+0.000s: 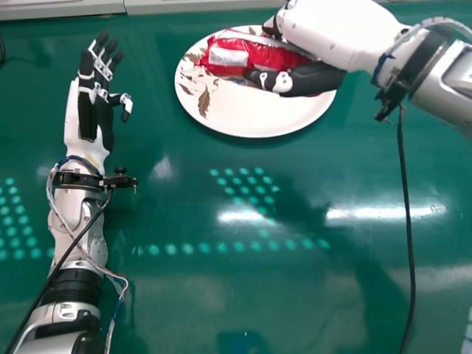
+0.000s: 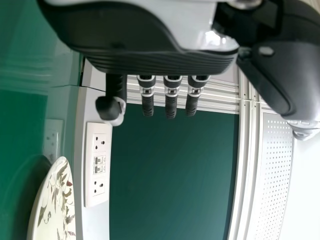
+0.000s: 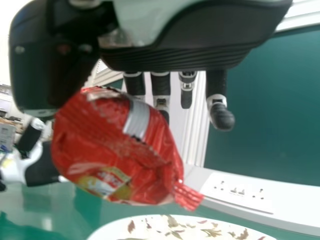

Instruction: Pick up biscuit and place it in the plate

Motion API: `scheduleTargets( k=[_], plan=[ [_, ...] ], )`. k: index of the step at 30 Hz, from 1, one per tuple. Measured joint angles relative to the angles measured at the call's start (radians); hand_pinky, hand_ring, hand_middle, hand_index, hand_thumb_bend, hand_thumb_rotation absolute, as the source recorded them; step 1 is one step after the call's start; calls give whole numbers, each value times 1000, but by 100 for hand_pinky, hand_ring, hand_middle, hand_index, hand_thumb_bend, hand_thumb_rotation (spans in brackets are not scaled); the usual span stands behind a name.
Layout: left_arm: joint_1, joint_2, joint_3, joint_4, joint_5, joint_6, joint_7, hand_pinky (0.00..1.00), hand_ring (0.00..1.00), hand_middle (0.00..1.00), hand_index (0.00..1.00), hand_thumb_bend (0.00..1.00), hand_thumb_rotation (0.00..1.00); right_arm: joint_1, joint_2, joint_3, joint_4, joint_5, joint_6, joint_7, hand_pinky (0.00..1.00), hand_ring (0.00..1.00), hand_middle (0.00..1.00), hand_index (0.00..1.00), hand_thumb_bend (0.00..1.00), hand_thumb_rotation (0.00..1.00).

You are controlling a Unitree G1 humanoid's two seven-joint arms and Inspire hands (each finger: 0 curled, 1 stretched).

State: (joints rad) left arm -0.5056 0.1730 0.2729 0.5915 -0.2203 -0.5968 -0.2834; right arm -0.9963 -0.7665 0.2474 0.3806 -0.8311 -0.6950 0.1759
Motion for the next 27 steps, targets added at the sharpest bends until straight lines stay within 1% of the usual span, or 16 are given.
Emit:
scheduleTargets(
  k=[3,7,10,14,18,22,27],
  plan=[
    [1,0,-1,-4,0,1,-1,0,100,100,100,100,96,-51,32,44,95,-64,18,-58,8,39,47,50,51,0],
    [4,0,-3,-12,1,6,0,0,100,100,100,100,95,-148,88,131,282,-176,49,-208,7,40,47,50,51,0],
    [4,0,-4,-15,1,6,0,0,100,100,100,100,96,-218,133,187,413,-221,83,-273,6,41,47,50,51,0],
    [3,0,-5,-20,1,8,0,0,100,100,100,100,96,-302,197,258,573,-260,147,-328,6,41,47,50,51,0],
    [3,-1,-6,-22,2,8,1,0,100,100,100,100,97,-355,243,309,694,-275,211,-375,6,41,47,50,51,0],
    [8,-7,-6,-34,1,8,1,0,100,100,100,100,96,-384,271,330,778,-271,267,-395,6,41,47,50,51,0],
    [10,-7,-6,-35,1,8,0,0,100,100,100,100,96,-407,293,351,837,-258,318,-405,6,41,47,50,51,0]
  ],
)
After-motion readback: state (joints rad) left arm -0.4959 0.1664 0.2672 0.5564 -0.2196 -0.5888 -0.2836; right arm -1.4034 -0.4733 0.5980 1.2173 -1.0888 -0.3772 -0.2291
